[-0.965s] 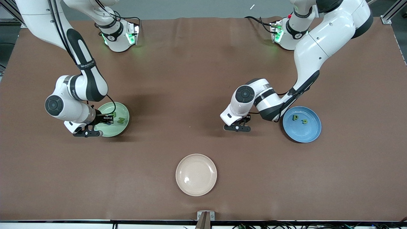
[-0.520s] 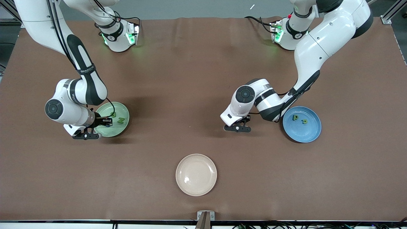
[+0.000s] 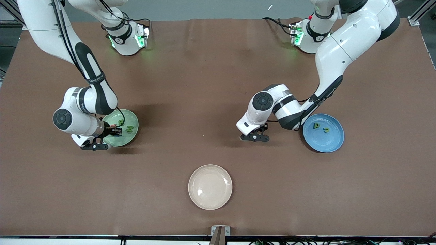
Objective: Sort upper and lower case letters into plates
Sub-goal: 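Withdraw the right gripper while the left gripper carries m to the blue plate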
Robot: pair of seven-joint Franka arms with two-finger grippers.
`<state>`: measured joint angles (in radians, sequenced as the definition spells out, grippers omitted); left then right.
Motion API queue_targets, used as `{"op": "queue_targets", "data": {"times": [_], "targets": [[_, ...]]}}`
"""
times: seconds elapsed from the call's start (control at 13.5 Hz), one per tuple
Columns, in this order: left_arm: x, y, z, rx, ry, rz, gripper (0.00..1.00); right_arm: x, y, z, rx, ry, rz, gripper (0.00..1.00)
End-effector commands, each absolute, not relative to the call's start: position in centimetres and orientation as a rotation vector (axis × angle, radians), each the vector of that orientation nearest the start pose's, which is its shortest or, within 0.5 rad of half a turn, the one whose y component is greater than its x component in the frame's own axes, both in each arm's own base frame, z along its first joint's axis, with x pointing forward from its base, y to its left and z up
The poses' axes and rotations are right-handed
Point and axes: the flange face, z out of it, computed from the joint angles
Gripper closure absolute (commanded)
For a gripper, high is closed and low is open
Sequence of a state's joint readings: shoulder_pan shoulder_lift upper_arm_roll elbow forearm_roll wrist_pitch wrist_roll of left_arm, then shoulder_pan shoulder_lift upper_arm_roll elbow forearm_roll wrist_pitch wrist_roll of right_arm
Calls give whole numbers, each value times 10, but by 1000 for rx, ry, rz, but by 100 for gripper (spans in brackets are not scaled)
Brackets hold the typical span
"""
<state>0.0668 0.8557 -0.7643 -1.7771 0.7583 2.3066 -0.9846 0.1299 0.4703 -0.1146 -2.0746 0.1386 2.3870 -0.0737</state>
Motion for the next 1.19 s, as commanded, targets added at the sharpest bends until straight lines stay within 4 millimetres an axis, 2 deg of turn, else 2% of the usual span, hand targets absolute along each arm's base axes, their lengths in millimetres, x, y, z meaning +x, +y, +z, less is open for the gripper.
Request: {"op": "queue_targets", "data": {"times": [0.0,0.07,0.15,0.22,0.45,0.59,0.82,1.11], "targets": [[537,-359,185,-3105,94,15,76,574,8,189,-3089,-2,226,84],[541,-352,191,-3088,80,18,76,574,8,189,-3089,-2,226,63],[544,-347,199,-3083,72,30,76,574,8,190,-3088,-2,226,7],[550,-336,209,-3090,59,52,76,574,8,192,-3087,-3,230,0],[560,-298,238,-3086,120,140,76,573,10,200,-3083,-8,244,0],[563,-259,252,-3077,151,215,76,575,11,221,-3073,-13,260,0],[573,-191,255,-3071,203,262,76,576,13,270,-3061,-24,227,0],[584,-102,244,-3016,295,228,76,574,11,340,-3047,-37,212,0]]}}
